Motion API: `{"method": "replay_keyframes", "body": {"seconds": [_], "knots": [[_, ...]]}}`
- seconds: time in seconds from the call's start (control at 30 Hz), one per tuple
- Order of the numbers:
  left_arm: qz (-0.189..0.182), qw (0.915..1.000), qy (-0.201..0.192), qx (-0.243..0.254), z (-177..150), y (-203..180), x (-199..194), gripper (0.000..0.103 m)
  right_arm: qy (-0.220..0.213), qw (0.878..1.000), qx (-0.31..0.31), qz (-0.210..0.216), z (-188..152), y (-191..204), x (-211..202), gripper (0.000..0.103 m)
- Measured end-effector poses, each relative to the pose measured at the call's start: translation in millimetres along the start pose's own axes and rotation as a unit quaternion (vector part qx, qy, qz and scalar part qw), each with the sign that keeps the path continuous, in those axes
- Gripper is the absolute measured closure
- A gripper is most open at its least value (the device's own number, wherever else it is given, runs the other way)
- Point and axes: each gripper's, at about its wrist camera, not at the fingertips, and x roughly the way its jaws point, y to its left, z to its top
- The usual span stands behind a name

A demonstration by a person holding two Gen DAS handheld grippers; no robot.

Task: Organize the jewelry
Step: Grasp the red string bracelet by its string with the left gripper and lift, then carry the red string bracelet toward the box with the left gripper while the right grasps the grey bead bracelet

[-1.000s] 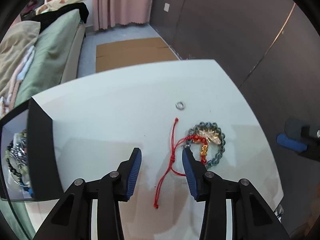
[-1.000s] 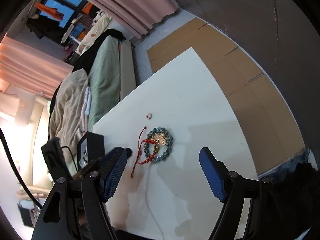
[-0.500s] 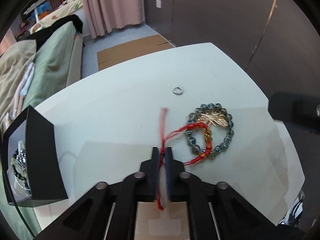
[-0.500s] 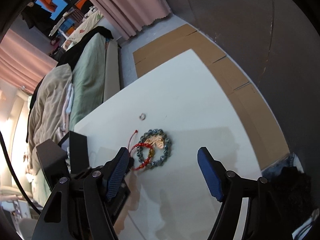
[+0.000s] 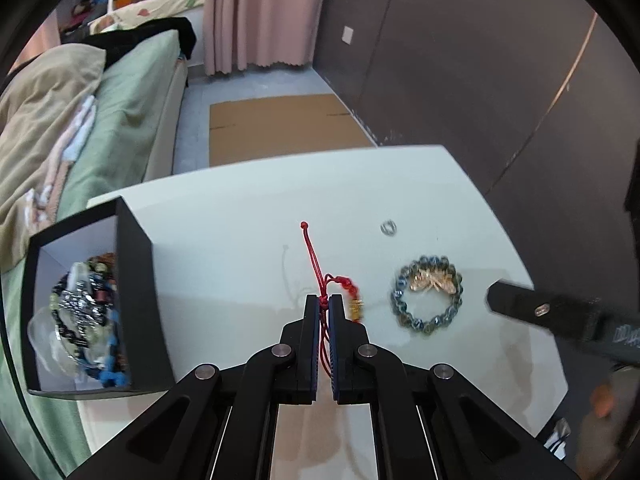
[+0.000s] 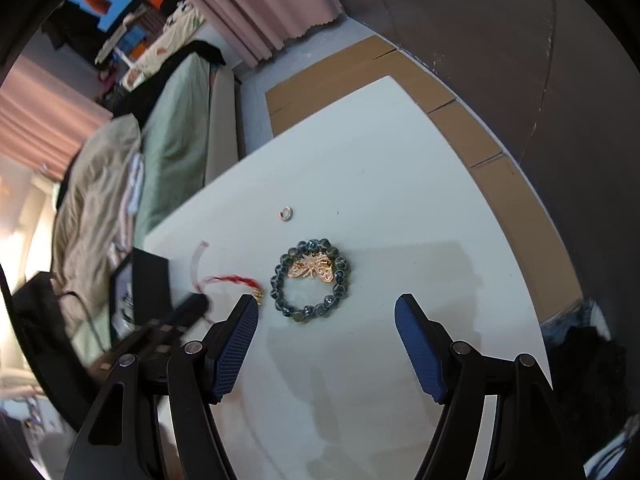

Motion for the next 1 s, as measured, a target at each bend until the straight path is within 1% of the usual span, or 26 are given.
{"method": "replay_keyframes", "body": {"seconds": [0.13,0.27,0.33,0.4,0.47,0.5,0.53,0.57,0.6,0.63,0.67,0.77,0.83,1.0], "knots": [[-0.004,0.9999,-0.013,-0.005,4,6,-9,0.099,0.003,1.0,-0.009,-0.028,3,2,7,0.031],[-0.009,0.9996,-0.023,-0.016,7,16,-17,0.099,-0.003,0.996,-0.033,-0.077,6,7,13,0.031],[-0.012,0.9994,-0.026,-0.02,8,20,-20,0.099,0.001,0.996,-0.042,-0.084,8,10,18,0.032],[-0.013,0.9992,-0.03,-0.023,9,22,-24,0.099,0.014,0.996,-0.048,-0.078,8,13,26,0.042],[-0.014,0.999,-0.034,-0.026,8,24,-27,0.099,0.033,0.996,-0.05,-0.065,7,13,35,0.059],[-0.015,0.9989,-0.036,-0.028,8,25,-28,0.099,0.028,0.996,-0.054,-0.068,7,13,35,0.062],[-0.016,0.9987,-0.036,-0.031,9,26,-29,0.099,0.025,0.996,-0.057,-0.068,7,13,35,0.074],[-0.017,0.9986,-0.037,-0.033,9,28,-30,0.099,0.034,0.997,-0.053,-0.055,7,10,37,0.087],[-0.019,0.9985,-0.037,-0.036,9,29,-31,0.099,0.036,0.998,-0.043,-0.037,7,5,36,0.087],[-0.021,0.9984,-0.038,-0.038,9,31,-31,0.099,0.036,0.998,-0.039,-0.028,7,3,36,0.089],[-0.023,0.9982,-0.039,-0.04,9,32,-32,0.099,0.036,0.999,-0.034,-0.015,7,0,34,0.093],[-0.029,0.9976,-0.043,-0.046,9,35,-37,0.099,0.03,0.999,-0.013,0.025,7,-10,27,0.093],[-0.031,0.9972,-0.047,-0.048,10,36,-41,0.099,0.014,0.999,-0.002,0.043,7,-14,18,0.093],[-0.038,0.9953,-0.065,-0.062,11,45,-56,0.099,-0.012,0.995,0.005,0.096,6,-10,0,0.093]]}}
